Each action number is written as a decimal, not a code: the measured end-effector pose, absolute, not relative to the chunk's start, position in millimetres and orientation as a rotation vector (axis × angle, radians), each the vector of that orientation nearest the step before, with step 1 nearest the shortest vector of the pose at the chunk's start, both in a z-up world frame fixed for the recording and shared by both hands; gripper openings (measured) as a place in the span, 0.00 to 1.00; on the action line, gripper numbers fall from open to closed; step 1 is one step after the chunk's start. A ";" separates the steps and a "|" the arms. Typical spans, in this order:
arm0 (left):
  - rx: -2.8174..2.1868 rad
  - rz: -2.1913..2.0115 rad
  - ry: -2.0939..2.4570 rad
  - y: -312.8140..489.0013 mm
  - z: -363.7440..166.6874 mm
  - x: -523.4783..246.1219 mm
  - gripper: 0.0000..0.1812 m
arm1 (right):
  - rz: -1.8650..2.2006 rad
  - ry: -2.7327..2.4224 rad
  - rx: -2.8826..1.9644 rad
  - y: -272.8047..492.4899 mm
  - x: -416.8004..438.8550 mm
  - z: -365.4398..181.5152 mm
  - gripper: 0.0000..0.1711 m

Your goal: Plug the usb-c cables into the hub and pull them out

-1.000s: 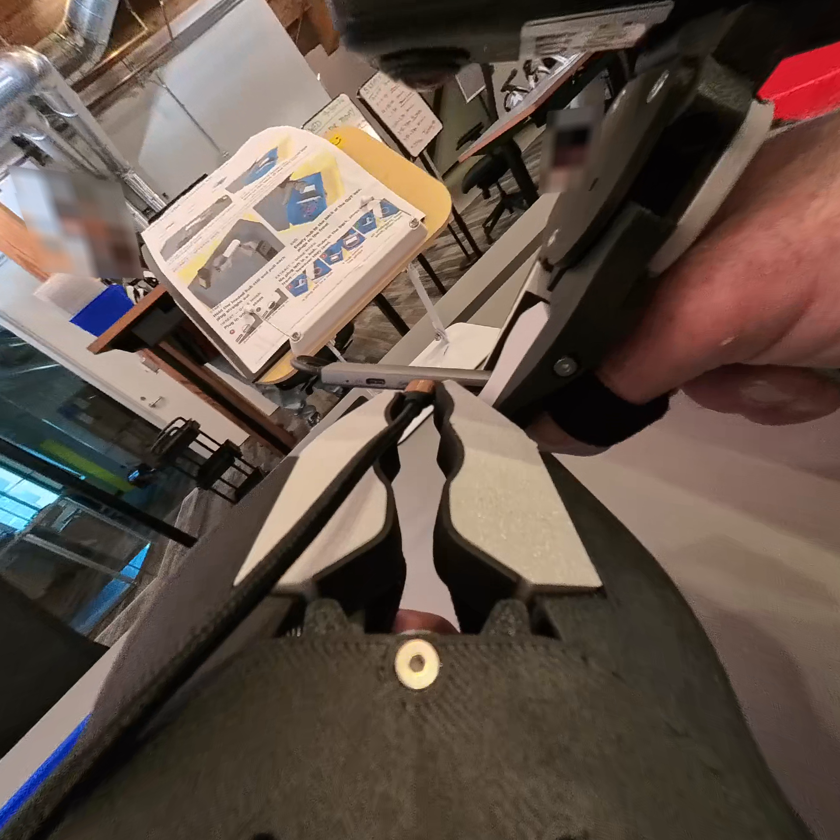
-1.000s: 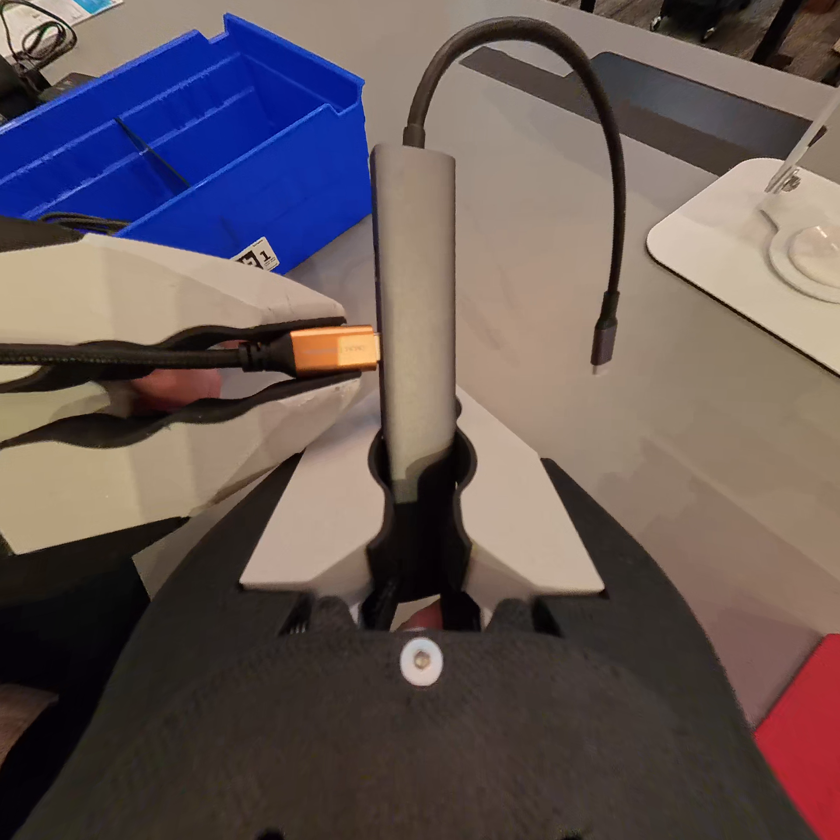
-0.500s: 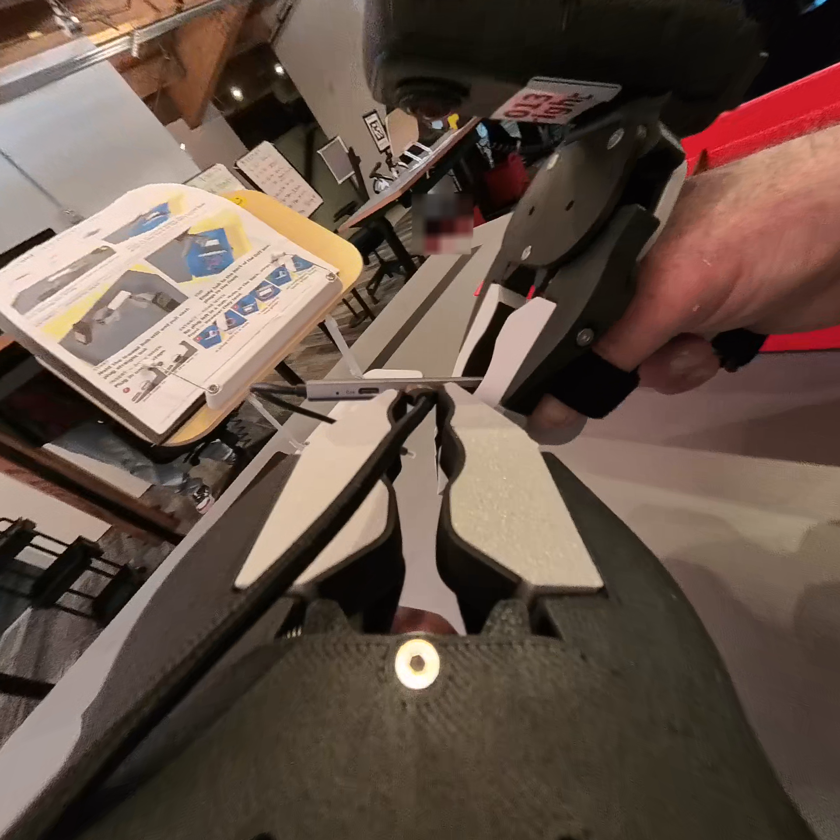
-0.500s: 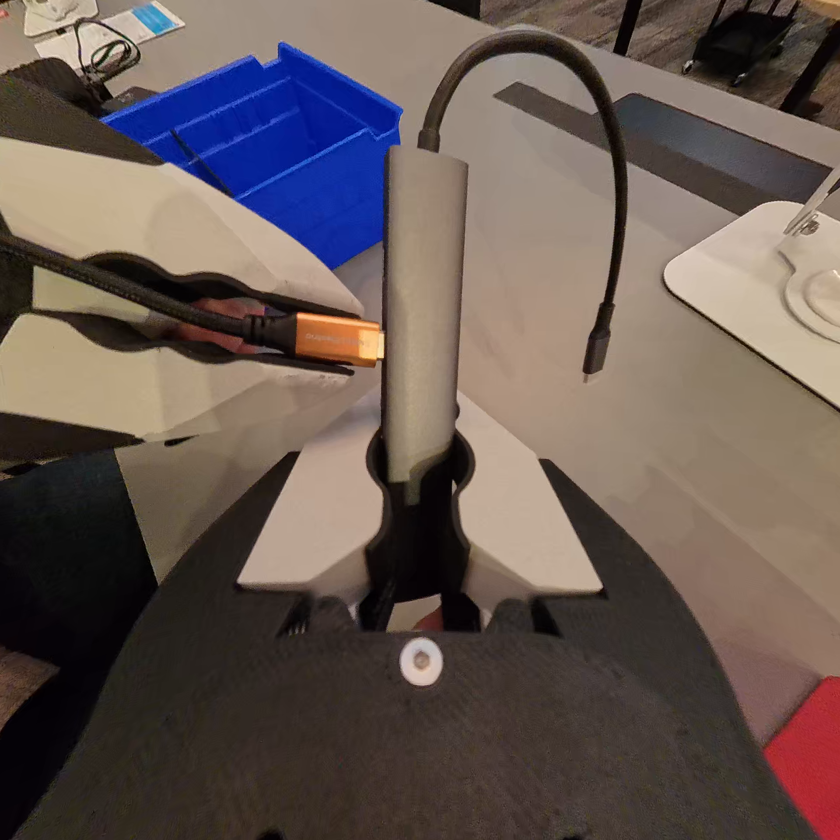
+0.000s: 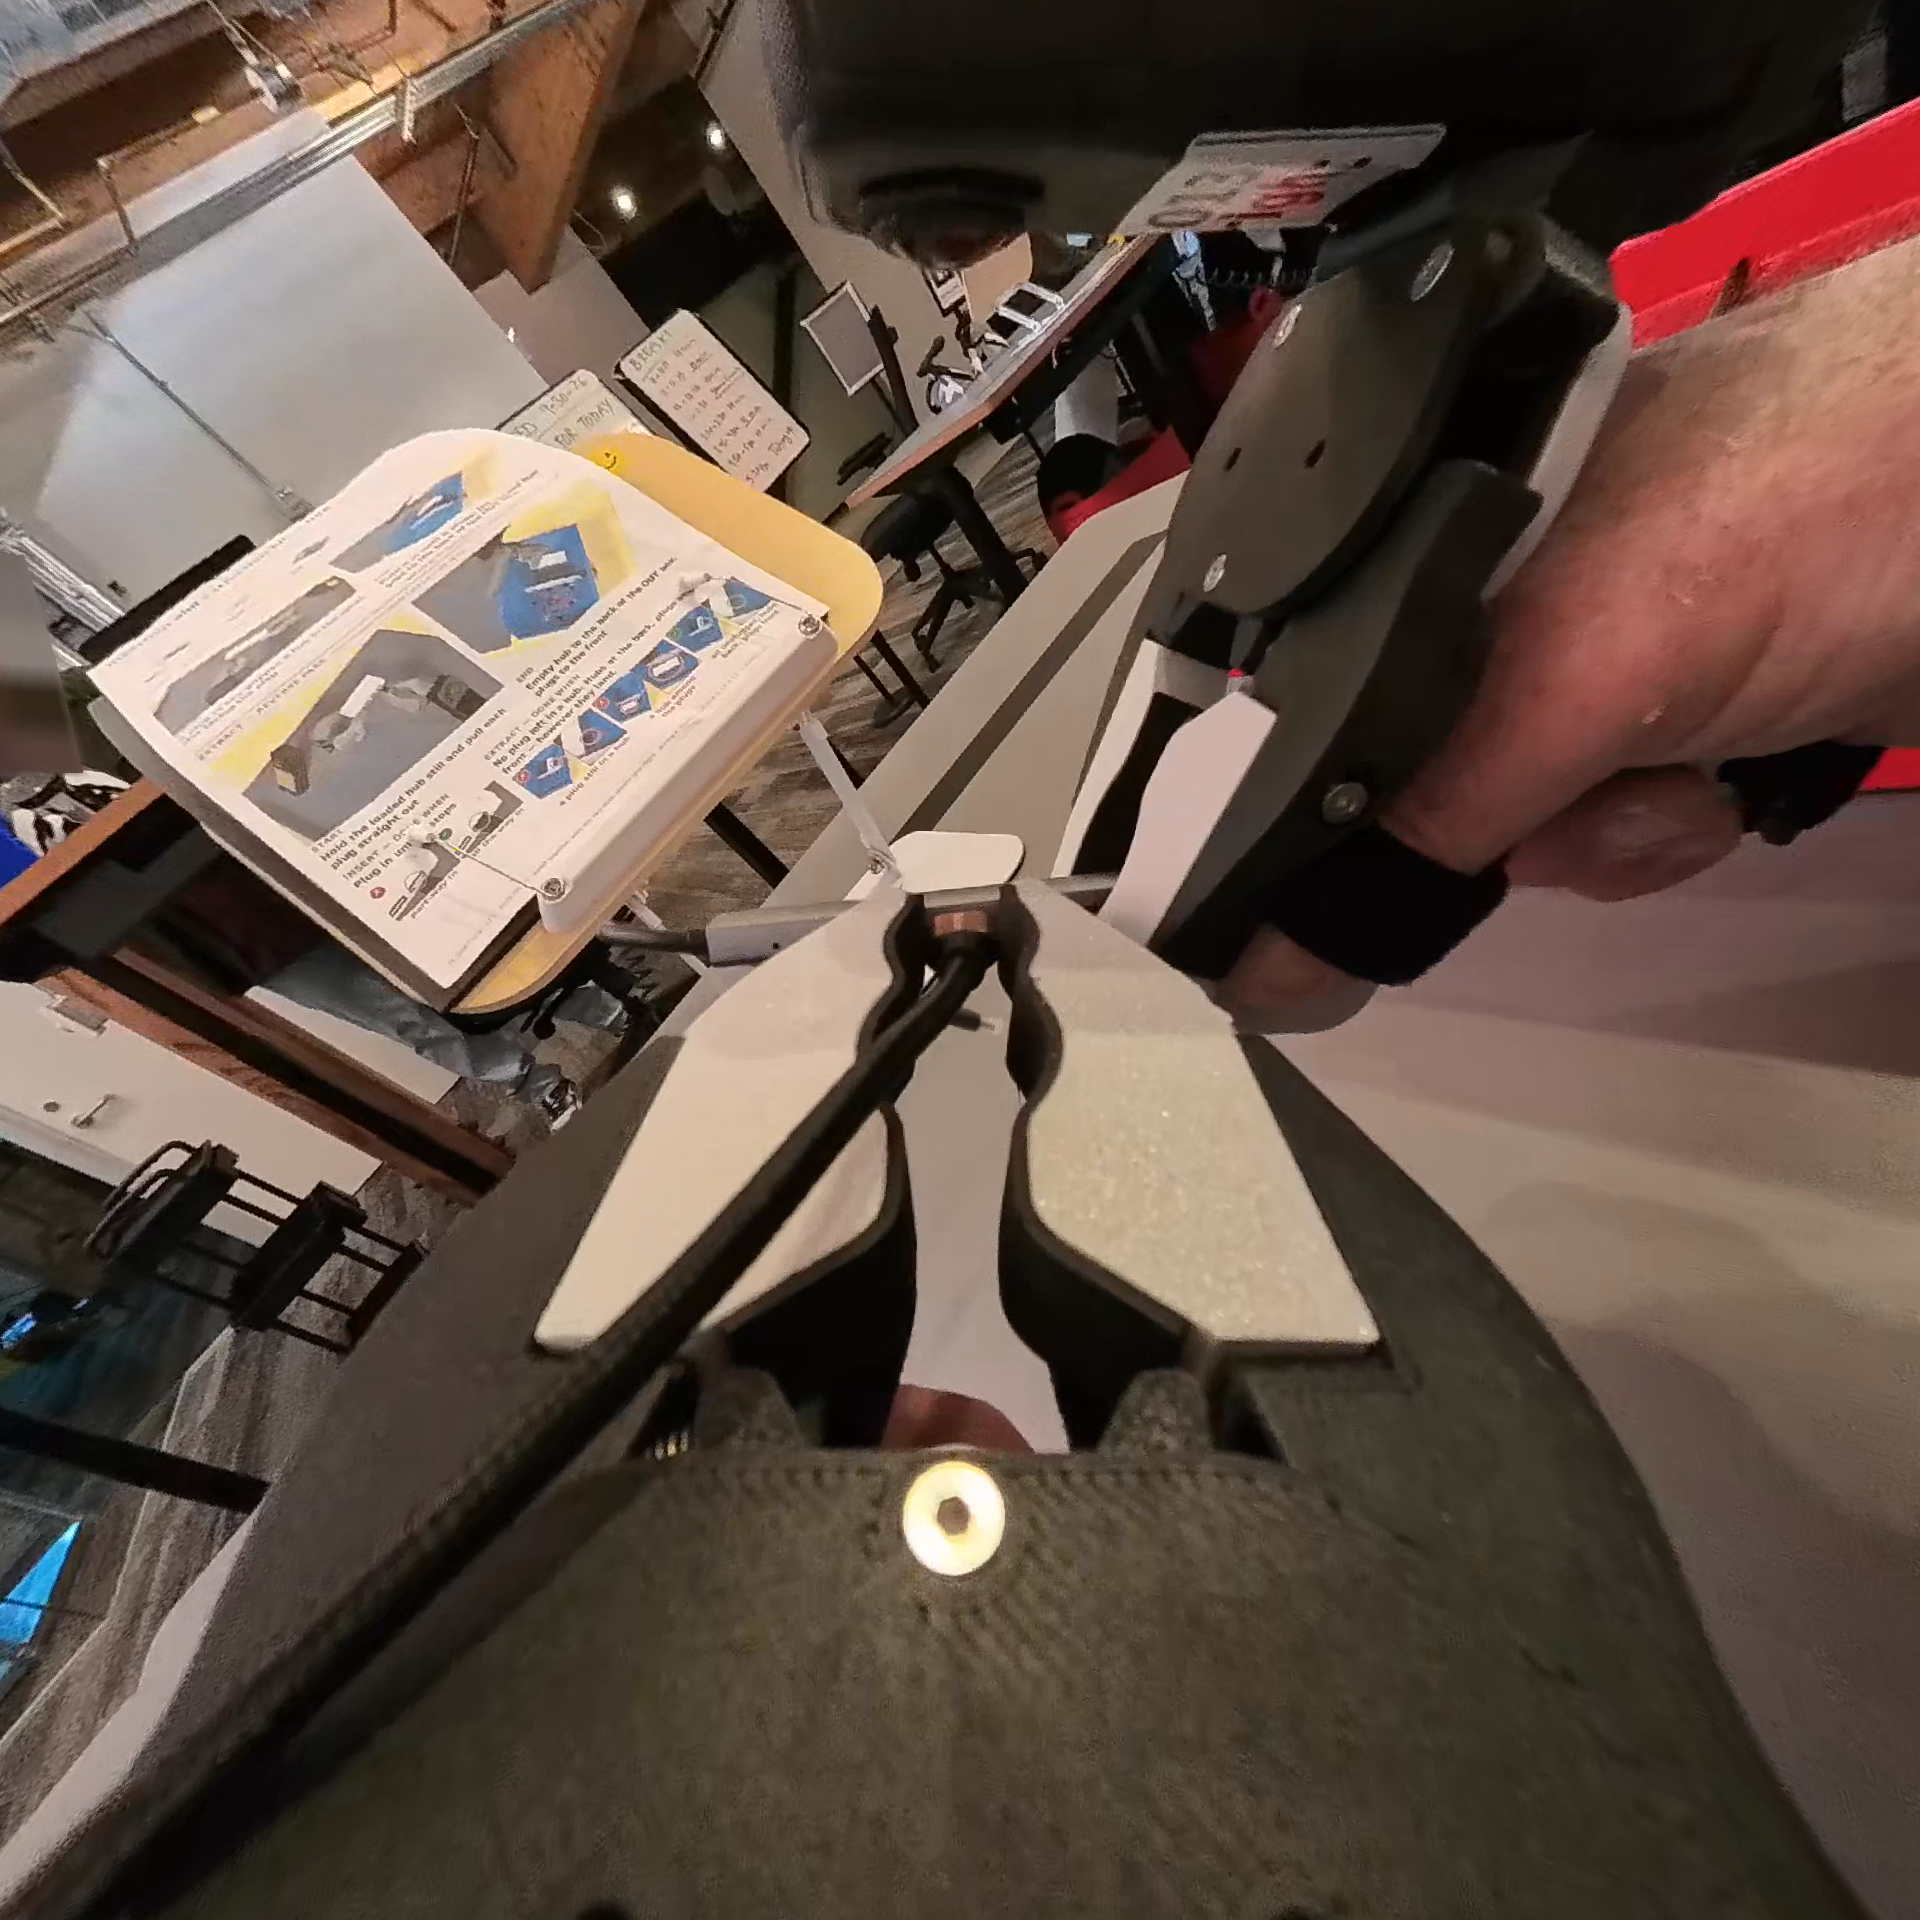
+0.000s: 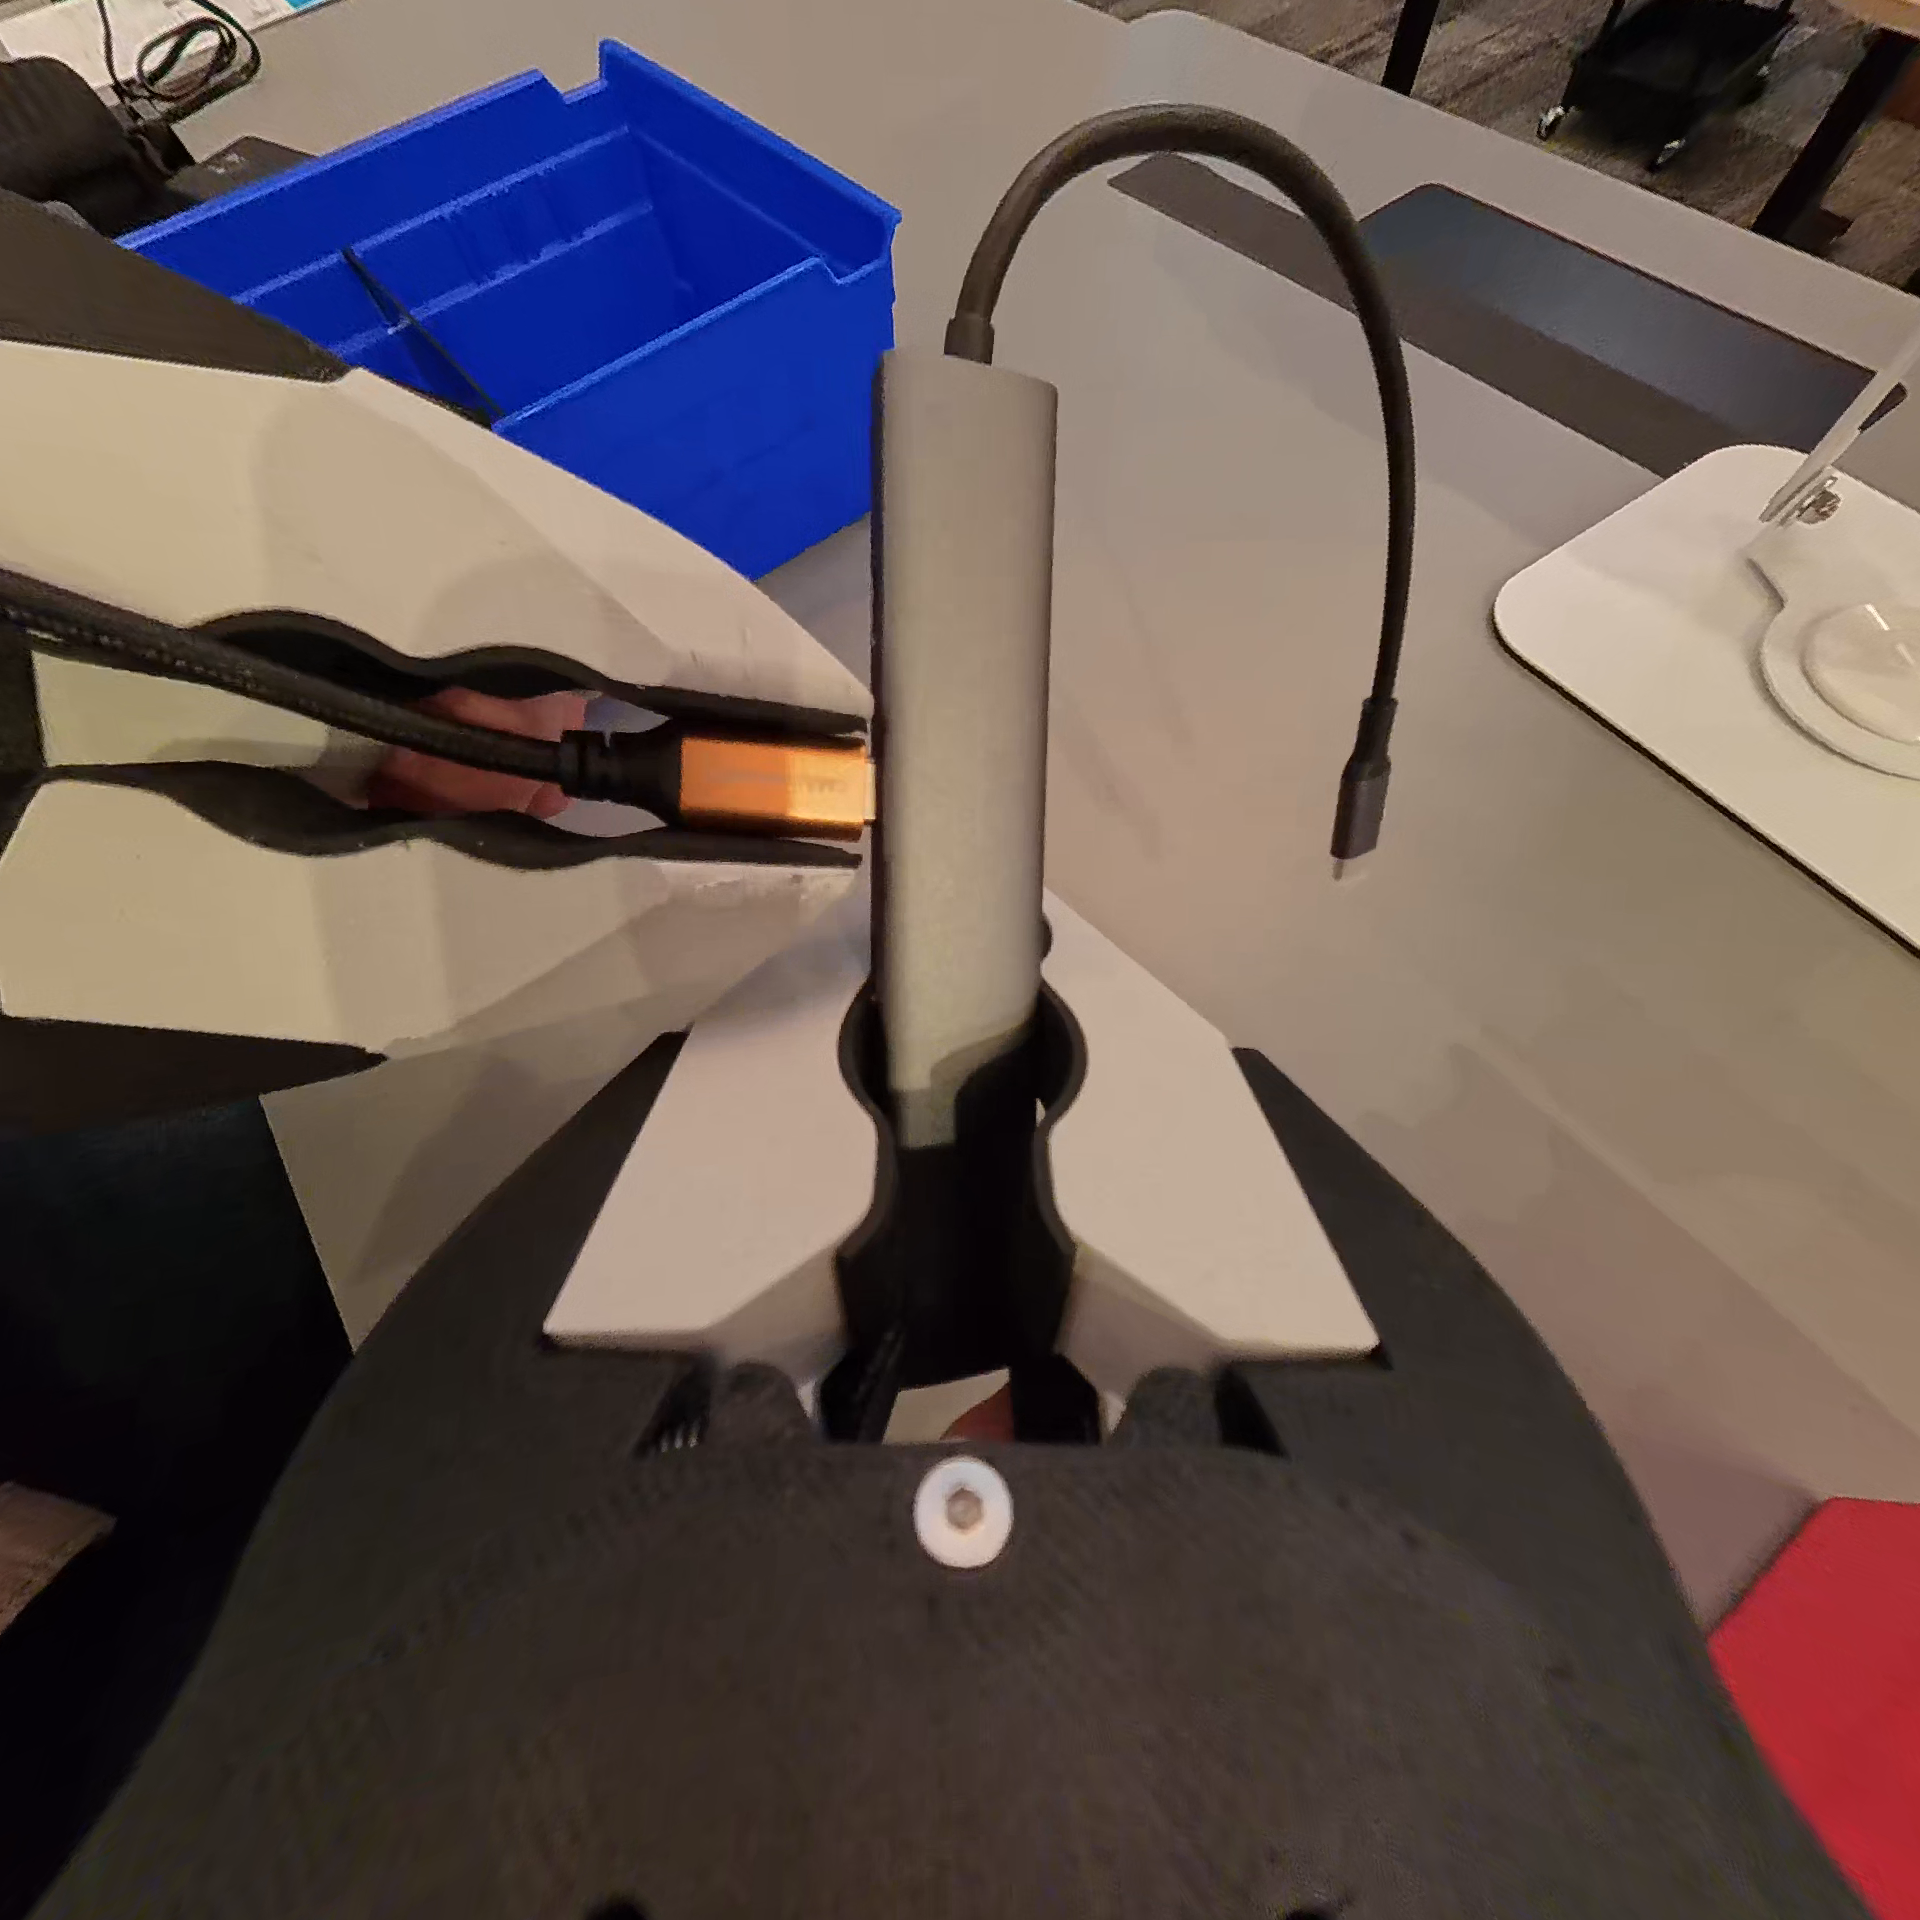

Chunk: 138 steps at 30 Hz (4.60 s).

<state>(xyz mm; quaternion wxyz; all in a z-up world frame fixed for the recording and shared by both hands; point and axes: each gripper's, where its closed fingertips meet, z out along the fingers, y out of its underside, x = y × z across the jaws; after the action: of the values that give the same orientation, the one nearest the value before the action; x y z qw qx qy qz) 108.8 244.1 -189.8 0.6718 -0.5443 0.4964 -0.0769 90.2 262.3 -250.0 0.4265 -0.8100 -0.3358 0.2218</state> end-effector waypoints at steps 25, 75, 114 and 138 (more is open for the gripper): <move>-1.291 -0.009 1.021 244.3 -199.4 111.0 0.06 | 0.517 -0.816 -2.074 262.0 98.0 -258.0 0.07; -1.619 -0.425 1.014 250.8 -277.3 57.3 0.06 | 0.212 -1.082 -2.130 232.8 139.5 -285.6 0.08; -1.586 -0.495 1.064 238.9 -275.1 74.6 0.06 | -0.411 -1.896 -2.305 240.8 423.6 -298.6 0.33; -1.517 -0.361 1.432 195.0 -301.6 122.0 0.06 | 0.493 -1.889 -1.517 174.8 72.4 -205.6 0.15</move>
<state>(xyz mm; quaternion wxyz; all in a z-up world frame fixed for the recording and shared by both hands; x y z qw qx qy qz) 122.0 195.0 -301.6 0.4903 -0.6244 0.5896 -0.1485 72.4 174.8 -205.6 0.3282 -0.5796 -0.7217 0.1885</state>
